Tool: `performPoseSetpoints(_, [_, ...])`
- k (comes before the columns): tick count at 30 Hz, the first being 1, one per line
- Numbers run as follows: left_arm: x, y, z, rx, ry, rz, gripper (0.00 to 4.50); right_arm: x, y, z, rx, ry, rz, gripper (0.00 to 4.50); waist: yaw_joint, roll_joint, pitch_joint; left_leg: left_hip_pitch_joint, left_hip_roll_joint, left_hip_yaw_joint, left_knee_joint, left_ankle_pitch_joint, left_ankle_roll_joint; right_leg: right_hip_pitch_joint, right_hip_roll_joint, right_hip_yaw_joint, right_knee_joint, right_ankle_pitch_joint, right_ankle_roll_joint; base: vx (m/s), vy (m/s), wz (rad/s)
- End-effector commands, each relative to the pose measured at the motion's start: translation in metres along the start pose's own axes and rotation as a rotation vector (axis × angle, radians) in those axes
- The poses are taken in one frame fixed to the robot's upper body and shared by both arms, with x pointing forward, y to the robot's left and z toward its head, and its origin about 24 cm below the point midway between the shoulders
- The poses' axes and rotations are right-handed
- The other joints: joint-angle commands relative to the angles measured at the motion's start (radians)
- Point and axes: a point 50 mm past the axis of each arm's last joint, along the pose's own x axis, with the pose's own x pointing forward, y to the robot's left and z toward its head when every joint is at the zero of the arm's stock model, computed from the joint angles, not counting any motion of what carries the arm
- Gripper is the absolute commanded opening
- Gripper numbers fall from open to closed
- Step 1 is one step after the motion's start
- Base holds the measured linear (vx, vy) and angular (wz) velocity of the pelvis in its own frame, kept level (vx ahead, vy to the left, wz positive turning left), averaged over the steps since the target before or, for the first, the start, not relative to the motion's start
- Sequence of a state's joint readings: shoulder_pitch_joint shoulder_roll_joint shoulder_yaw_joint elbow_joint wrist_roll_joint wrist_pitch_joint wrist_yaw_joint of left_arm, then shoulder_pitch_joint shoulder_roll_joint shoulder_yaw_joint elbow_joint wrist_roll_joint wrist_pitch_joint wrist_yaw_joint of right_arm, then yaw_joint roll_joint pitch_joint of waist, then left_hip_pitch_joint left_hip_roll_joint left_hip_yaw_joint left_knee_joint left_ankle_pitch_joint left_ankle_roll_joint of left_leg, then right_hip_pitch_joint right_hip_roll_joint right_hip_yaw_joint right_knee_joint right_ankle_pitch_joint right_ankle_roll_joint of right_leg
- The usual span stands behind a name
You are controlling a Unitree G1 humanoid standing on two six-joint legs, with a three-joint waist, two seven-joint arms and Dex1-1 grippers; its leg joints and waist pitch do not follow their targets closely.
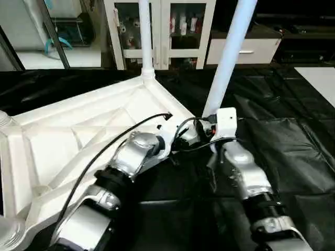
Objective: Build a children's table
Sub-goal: Insert table leg to table base, then rotate leg to tighten
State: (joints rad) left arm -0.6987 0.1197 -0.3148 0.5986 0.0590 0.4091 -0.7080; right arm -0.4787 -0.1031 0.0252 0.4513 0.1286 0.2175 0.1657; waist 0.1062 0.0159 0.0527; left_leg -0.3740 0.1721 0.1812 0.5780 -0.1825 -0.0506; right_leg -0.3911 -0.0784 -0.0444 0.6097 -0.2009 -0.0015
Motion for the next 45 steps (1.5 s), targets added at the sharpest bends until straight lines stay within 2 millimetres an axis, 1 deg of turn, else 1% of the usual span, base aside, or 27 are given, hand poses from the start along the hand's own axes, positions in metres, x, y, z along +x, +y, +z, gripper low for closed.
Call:
performPoseSetpoints(1, [-0.008,0.002,-0.022,-0.029,0.051,-0.022,0.00,-0.008,-0.012,0.008,-0.014,-0.001,0.068,3.99,0.004,-0.006,-0.067,0.010,0.052,-0.022,-0.063,-0.119,0.054,0.052,-0.070,0.039,-0.059,0.027,-0.211,0.000,0.000,0.00])
performPoseSetpoints(2, [-0.011,-0.001,-0.024,-0.016,0.047,-0.070,0.00,-0.013,-0.016,0.010,-0.041,0.010,0.136,4.12,0.004,-0.005,-0.065,0.008,0.053,-0.022,-0.064,-0.128,0.059,0.052,-0.071,0.039,-0.060,0.014,-0.212,0.000,0.000,0.00])
performPoseSetpoints(4, [-0.016,-0.007,-0.026,0.009,0.055,-0.146,0.00,-0.020,-0.019,0.011,-0.094,0.028,0.253,4.32,0.003,-0.004,-0.065,0.012,0.055,-0.021,-0.064,-0.145,0.057,0.049,-0.071,0.040,-0.063,-0.013,-0.219,0.000,0.000,0.00])
performPoseSetpoints(5, [-0.016,-0.008,-0.026,0.014,0.056,-0.155,0.00,-0.021,-0.019,0.011,-0.101,0.031,0.266,4.44,0.003,-0.004,-0.063,0.013,0.057,-0.021,-0.065,-0.161,0.053,0.048,-0.072,0.040,-0.066,-0.040,-0.223,0.000,0.000,0.00])
performPoseSetpoints(6, [-0.018,-0.011,-0.027,0.036,0.054,-0.197,0.00,-0.025,-0.021,0.011,-0.117,0.042,0.327,4.44,0.003,-0.006,-0.063,0.014,0.056,-0.020,-0.065,-0.168,0.052,0.046,-0.071,0.041,-0.067,-0.052,-0.225,0.000,0.000,0.00])
performPoseSetpoints(7, [-0.019,-0.013,-0.029,0.036,0.064,-0.223,0.00,-0.028,-0.021,0.010,-0.118,0.053,0.377,4.44,0.004,-0.012,-0.062,0.014,0.057,-0.019,-0.065,-0.178,0.052,0.048,-0.073,0.041,-0.068,-0.073,-0.227,0.000,0.000,0.00])
performPoseSetpoints(8, [-0.020,-0.015,-0.030,0.031,0.072,-0.238,0.00,-0.030,-0.021,0.010,-0.115,0.061,0.410,4.44,0.006,-0.007,-0.060,0.014,0.058,-0.019,-0.067,-0.183,0.049,0.045,-0.073,0.042,-0.070,-0.095,-0.226,0.000,0.000,0.00])
performPoseSetpoints(9, [-0.023,-0.017,-0.031,0.050,0.078,-0.280,0.00,-0.035,-0.021,0.011,-0.129,0.062,0.471,4.44,0.006,-0.007,-0.061,0.015,0.059,-0.019,-0.067,-0.185,0.047,0.044,-0.073,0.042,-0.069,-0.100,-0.226,0.000,0.000,0.00])
performPoseSetpoints(10, [-0.025,-0.020,-0.033,0.054,0.091,-0.312,0.00,-0.039,-0.021,0.011,-0.137,0.071,0.532,4.44,0.007,-0.016,-0.060,0.015,0.059,-0.019,-0.068,-0.189,0.049,0.045,-0.074,0.041,-0.071,-0.108,-0.226,0.000,0.000,0.00])
performPoseSetpoints(11, [-0.030,-0.023,-0.036,0.077,0.106,-0.363,0.00,-0.047,-0.021,0.011,-0.178,0.087,0.634,4.44,0.012,-0.012,-0.059,0.014,0.062,-0.022,-0.068,-0.194,0.052,0.046,-0.076,0.042,-0.069,-0.118,-0.222,0.000,0.000,0.00])
performPoseSetpoints(13, [-0.035,-0.025,-0.039,0.091,0.129,-0.400,0.00,-0.054,-0.021,0.007,-0.212,0.128,0.718,4.44,0.014,-0.011,-0.059,0.016,0.061,-0.020,-0.067,-0.186,0.056,0.042,-0.074,0.041,-0.069,-0.114,-0.228,0.000,0.000,0.00])
performPoseSetpoints(14, [-0.039,-0.028,-0.042,0.105,0.151,-0.437,0.00,-0.060,-0.021,0.004,-0.233,0.160,0.777,4.44,0.015,-0.015,-0.059,0.016,0.062,-0.019,-0.066,-0.182,0.058,0.043,-0.074,0.042,-0.069,-0.112,-0.228,0.000,0.000,0.00])
performPoseSetpoints(15, [-0.043,-0.030,-0.045,0.111,0.173,-0.476,0.00,-0.064,-0.021,0.002,-0.241,0.183,0.818,4.44,0.017,-0.015,-0.059,0.014,0.063,-0.022,-0.067,-0.176,0.061,0.045,-0.075,0.041,-0.066,-0.109,-0.229,0.000,0.000,0.00])
performPoseSetpoints(18, [-0.046,-0.032,-0.048,0.123,0.193,-0.501,0.00,-0.066,-0.021,0.001,-0.247,0.192,0.847,4.44,0.016,-0.015,-0.058,0.017,0.061,-0.019,-0.066,-0.181,0.061,0.041,-0.075,0.042,-0.069,-0.129,-0.236,0.000,0.000,0.00])
performPoseSetpoints(19, [-0.048,-0.032,-0.049,0.131,0.201,-0.507,0.00,-0.067,-0.021,0.001,-0.245,0.196,0.865,4.44,0.015,-0.017,-0.058,0.016,0.061,-0.019,-0.066,-0.183,0.059,0.041,-0.075,0.042,-0.070,-0.138,-0.237,0.000,0.000,0.00])
performPoseSetpoints(24, [-0.050,-0.028,-0.047,0.145,0.208,-0.489,0.00,-0.071,-0.016,-0.004,-0.263,0.229,0.925,4.44,0.018,-0.019,-0.057,0.017,0.061,-0.021,-0.068,-0.191,0.050,0.041,-0.076,0.042,-0.069,-0.162,-0.230,0.000,0.000,0.00])
performPoseSetpoints(26, [-0.051,-0.027,-0.047,0.146,0.210,-0.485,0.00,-0.071,-0.016,-0.005,-0.261,0.238,0.938,4.44,0.018,-0.022,-0.057,0.018,0.061,-0.021,-0.068,-0.199,0.047,0.041,-0.076,0.041,-0.070,-0.172,-0.228,0.000,0.000,0.00])
performPoseSetpoints(28, [-0.052,-0.027,-0.047,0.143,0.212,-0.483,0.00,-0.072,-0.016,-0.008,-0.263,0.254,0.950,4.44,0.018,-0.020,-0.058,0.018,0.061,-0.022,-0.068,-0.195,0.045,0.041,-0.076,0.041,-0.069,-0.165,-0.230,0.000,0.000,0.00])
performPoseSetpoints(30, [-0.053,-0.026,-0.047,0.142,0.214,-0.481,0.00,-0.071,-0.018,-0.009,-0.273,0.270,0.963,4.44,0.017,-0.024,-0.059,0.017,0.060,-0.020,-0.066,-0.185,0.049,0.042,-0.076,0.041,-0.068,-0.145,-0.235,0.000,0.000,0.00])
performPoseSetpoints(34, [-0.053,-0.026,-0.048,0.141,0.216,-0.478,0.00,-0.068,-0.019,-0.007,-0.252,0.260,0.951,4.44,0.018,-0.022,-0.061,0.017,0.060,-0.021,-0.064,-0.169,0.055,0.042,-0.076,0.040,-0.065,-0.128,-0.242,0.000,0.000,0.00])
performPoseSetpoints(35, [-0.053,-0.026,-0.048,0.141,0.217,-0.476,0.00,-0.066,-0.018,-0.006,-0.247,0.259,0.948,4.27,0.017,-0.023,-0.062,0.017,0.059,-0.020,-0.063,-0.164,0.057,0.043,-0.075,0.040,-0.064,-0.117,-0.247,0.000,0.000,0.00])
performPoseSetpoints(37, [-0.053,-0.025,-0.048,0.142,0.219,-0.476,0.00,-0.066,-0.018,-0.007,-0.251,0.261,0.950,4.17,0.017,-0.020,-0.062,0.016,0.059,-0.020,-0.062,-0.165,0.057,0.043,-0.074,0.040,-0.064,-0.111,-0.250,0.000,0.000,0.00])
performPoseSetpoints(38, [-0.053,-0.026,-0.048,0.143,0.221,-0.477,0.00,-0.066,-0.017,-0.007,-0.252,0.262,0.953,3.98,0.017,-0.019,-0.061,0.017,0.059,-0.021,-0.063,-0.170,0.055,0.044,-0.074,0.040,-0.064,-0.113,-0.250,0.000,0.000,0.00])
performPoseSetpoints(40, [-0.053,-0.026,-0.048,0.144,0.223,-0.478,0.00,-0.066,-0.017,-0.008,-0.246,0.262,0.954,3.90,0.018,-0.020,-0.062,0.017,0.059,-0.021,-0.063,-0.171,0.054,0.045,-0.075,0.039,-0.063,-0.112,-0.250,0.000,0.000,0.00])
performPoseSetpoints(41, [-0.053,-0.025,-0.048,0.144,0.224,-0.478,0.00,-0.065,-0.017,-0.008,-0.241,0.257,0.947,3.72,0.018,-0.015,-0.063,0.018,0.059,-0.021,-0.062,-0.171,0.052,0.044,-0.075,0.040,-0.063,-0.108,-0.252,0.000,0.000,0.00])
performPoseSetpoints(43, [-0.053,-0.025,-0.048,0.143,0.225,-0.477,0.00,-0.064,-0.018,-0.008,-0.238,0.254,0.942,3.62,0.017,-0.016,-0.063,0.017,0.059,-0.021,-0.062,-0.173,0.051,0.045,-0.074,0.039,-0.062,-0.101,-0.256,0.000,0.000,0.00])
performPoseSetpoints(45, [-0.053,-0.025,-0.049,0.143,0.226,-0.479,0.00,-0.064,-0.017,-0.009,-0.233,0.252,0.940,3.38,0.017,-0.015,-0.063,0.018,0.059,-0.021,-0.062,-0.173,0.050,0.045,-0.073,0.039,-0.062,-0.095,-0.258,0.000,0.000,0.00])
